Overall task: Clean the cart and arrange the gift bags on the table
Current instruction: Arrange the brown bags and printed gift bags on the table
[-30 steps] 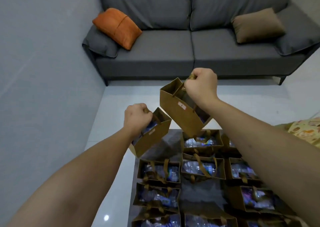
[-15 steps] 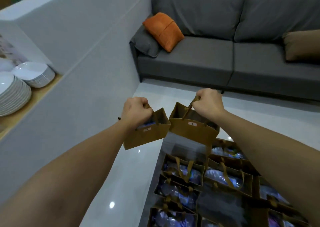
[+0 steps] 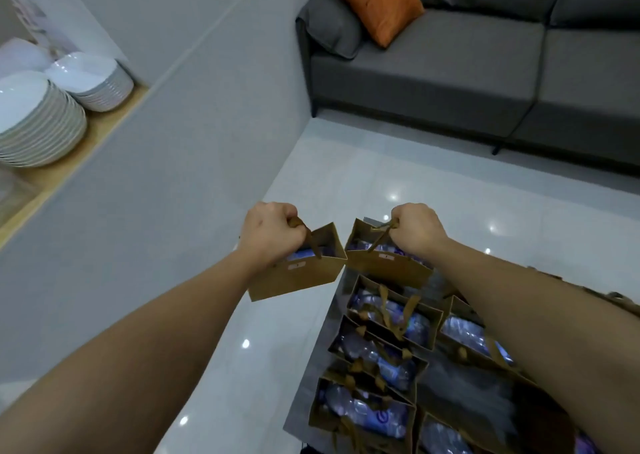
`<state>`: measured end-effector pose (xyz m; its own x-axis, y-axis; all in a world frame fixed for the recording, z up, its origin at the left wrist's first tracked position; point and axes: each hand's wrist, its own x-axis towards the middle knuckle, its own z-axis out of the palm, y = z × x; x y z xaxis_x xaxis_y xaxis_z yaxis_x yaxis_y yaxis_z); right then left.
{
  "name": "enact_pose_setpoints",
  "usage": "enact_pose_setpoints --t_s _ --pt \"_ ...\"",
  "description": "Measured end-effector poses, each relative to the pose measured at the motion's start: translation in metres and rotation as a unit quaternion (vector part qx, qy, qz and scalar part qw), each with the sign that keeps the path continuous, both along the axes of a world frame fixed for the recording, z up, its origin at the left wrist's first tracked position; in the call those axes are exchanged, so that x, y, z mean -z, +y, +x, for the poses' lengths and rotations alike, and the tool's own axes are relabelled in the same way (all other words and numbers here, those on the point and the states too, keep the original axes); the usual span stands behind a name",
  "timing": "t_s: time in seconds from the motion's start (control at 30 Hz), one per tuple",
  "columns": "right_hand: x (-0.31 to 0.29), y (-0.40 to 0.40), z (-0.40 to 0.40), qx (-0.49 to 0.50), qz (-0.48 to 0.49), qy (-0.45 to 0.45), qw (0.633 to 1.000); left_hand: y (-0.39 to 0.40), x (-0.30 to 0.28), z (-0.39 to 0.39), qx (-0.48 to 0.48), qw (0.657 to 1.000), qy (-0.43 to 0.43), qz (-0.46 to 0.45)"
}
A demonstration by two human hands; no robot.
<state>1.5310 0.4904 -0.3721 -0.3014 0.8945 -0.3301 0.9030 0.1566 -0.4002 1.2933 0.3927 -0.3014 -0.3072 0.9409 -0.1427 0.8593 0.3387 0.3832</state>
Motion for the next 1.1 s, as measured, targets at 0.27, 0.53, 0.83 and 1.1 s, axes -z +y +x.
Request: enact_pose_setpoints --t_s 0.27,0.53,0.83,1.1 --pt "0.051 -0.009 0.011 0.023 -0.029 -0.023 0.999 -0.012 0.028 0.002 0.023 0.999 0.015 -0.025" --pt "0.022 -0.016 0.024 0.045 -0.013 -0.005 0.999 -0.008 0.005 0.023 0.056 0.998 -0.031 0.000" --pt "-0.045 -0.079 0.070 0.137 0.016 0.014 0.990 -0.017 -0.055 0.079 0.197 0.978 -0.058 0.036" --pt "-0.072 -0.169 0.137 0.253 -0.025 0.019 0.967 -0.045 -0.080 0.164 0.321 0.938 -0.126 0.038"
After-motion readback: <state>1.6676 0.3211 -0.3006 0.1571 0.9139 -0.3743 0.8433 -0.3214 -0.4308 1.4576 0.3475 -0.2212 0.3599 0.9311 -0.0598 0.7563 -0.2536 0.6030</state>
